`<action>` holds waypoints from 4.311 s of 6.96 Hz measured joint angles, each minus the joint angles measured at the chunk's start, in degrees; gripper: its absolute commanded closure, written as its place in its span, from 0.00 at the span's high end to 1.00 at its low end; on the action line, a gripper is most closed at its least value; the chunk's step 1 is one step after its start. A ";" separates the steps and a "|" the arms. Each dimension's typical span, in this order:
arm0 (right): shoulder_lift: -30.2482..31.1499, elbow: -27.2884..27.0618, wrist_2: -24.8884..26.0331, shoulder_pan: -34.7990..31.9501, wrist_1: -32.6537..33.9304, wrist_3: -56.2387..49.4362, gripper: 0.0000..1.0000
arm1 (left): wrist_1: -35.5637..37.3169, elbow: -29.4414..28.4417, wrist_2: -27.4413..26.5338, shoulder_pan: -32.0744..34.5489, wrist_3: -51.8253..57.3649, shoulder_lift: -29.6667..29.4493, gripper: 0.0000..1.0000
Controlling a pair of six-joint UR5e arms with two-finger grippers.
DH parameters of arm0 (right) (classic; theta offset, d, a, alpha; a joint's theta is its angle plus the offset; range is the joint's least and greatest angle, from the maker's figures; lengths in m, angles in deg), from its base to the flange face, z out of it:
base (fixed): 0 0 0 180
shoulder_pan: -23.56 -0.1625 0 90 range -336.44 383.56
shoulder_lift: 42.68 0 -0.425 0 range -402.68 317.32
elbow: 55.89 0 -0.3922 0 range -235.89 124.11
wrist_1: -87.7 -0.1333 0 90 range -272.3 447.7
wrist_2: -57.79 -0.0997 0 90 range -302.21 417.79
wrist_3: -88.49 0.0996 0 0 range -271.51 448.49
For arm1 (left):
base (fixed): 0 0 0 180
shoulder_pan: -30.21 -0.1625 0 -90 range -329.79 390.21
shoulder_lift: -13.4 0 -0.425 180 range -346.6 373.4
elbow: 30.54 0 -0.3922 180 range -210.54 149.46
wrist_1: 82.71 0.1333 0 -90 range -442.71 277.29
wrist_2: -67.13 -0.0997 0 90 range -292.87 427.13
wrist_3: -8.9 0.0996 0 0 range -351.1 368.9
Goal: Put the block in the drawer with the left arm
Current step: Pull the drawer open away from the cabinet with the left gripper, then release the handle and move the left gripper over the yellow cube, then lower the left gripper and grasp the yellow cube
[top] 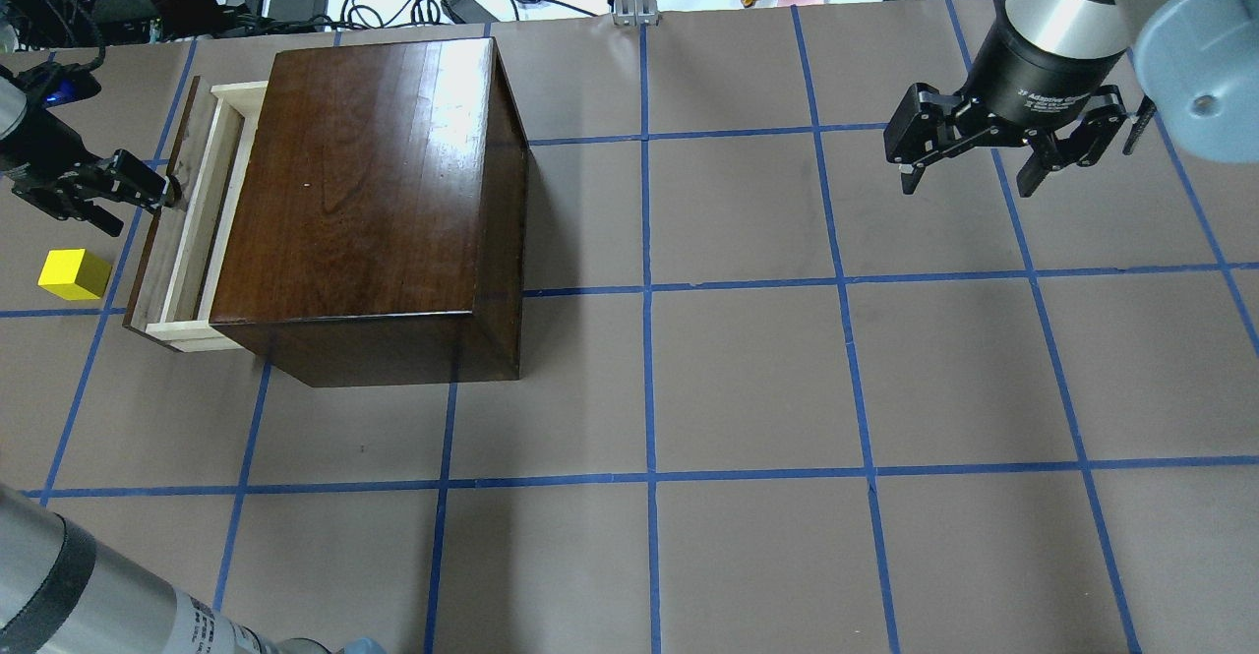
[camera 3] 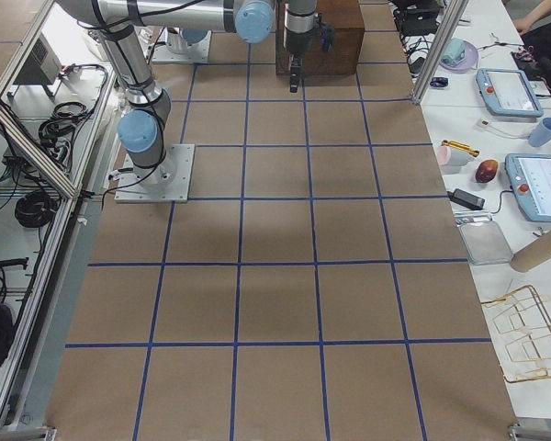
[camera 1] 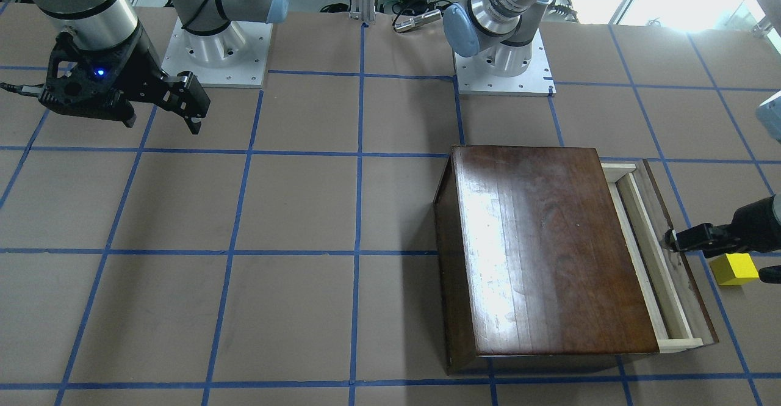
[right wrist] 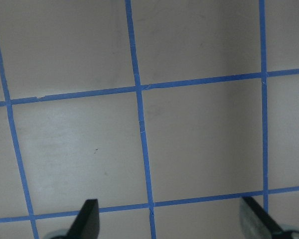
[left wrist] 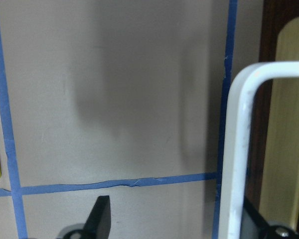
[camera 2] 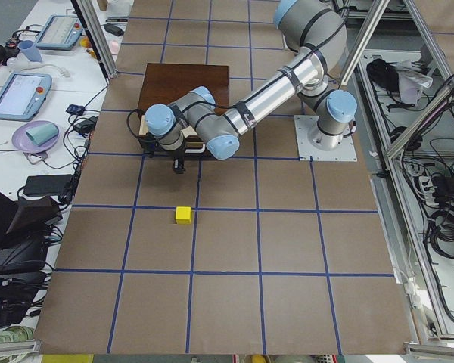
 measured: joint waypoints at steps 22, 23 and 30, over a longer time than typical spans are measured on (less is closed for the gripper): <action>0.00 0.00 0.00 0.00 0.00 0.00 1.00 | -2.45 -7.78 -3.97 -1.21 -0.11 -1.61 1.00; 0.00 0.00 0.00 0.00 0.00 0.00 1.00 | -2.32 -8.37 -5.30 -1.53 0.10 -2.58 1.00; 0.00 0.00 0.00 0.00 0.00 0.00 1.00 | 7.53 -8.78 -9.65 -6.37 9.48 -10.23 1.00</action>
